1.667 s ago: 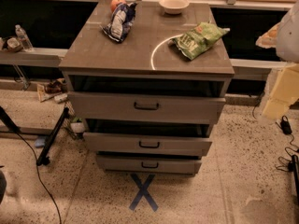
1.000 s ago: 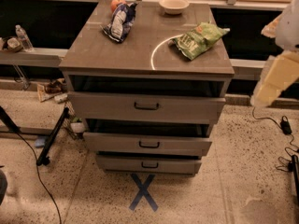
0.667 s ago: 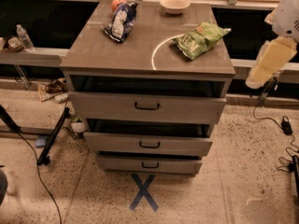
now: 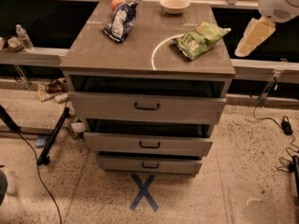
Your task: Move green jalapeno chip bag near blue chip bag
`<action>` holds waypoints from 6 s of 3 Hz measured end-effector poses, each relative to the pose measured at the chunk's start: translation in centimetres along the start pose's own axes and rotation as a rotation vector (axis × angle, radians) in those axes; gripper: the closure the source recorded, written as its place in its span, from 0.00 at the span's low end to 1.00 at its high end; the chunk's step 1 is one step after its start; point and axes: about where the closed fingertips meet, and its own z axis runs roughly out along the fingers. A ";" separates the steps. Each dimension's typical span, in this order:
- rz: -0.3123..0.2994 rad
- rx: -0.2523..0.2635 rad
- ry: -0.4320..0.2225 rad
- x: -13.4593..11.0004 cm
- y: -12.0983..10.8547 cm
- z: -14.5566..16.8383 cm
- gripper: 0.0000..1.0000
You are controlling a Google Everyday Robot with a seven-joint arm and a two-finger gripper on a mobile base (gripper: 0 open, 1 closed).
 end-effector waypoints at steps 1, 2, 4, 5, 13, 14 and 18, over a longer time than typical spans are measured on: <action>0.001 -0.008 0.002 0.0 0.2 0.0 0.00; 0.005 -0.052 0.027 0.1 0.0 2.6 0.00; -0.063 -0.169 0.046 -1.0 -0.9 10.8 0.00; -0.048 -0.178 0.051 -0.9 -2.0 13.8 0.00; 0.119 -0.219 -0.070 -0.6 -2.6 24.1 0.85; 0.270 -0.171 -0.181 -0.9 -4.5 22.4 1.00; 0.536 -0.084 -0.419 -13.5 -9.7 20.1 1.00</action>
Offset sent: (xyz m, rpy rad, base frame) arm 0.0614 0.0046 -0.0509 -0.0241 0.1604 -0.0221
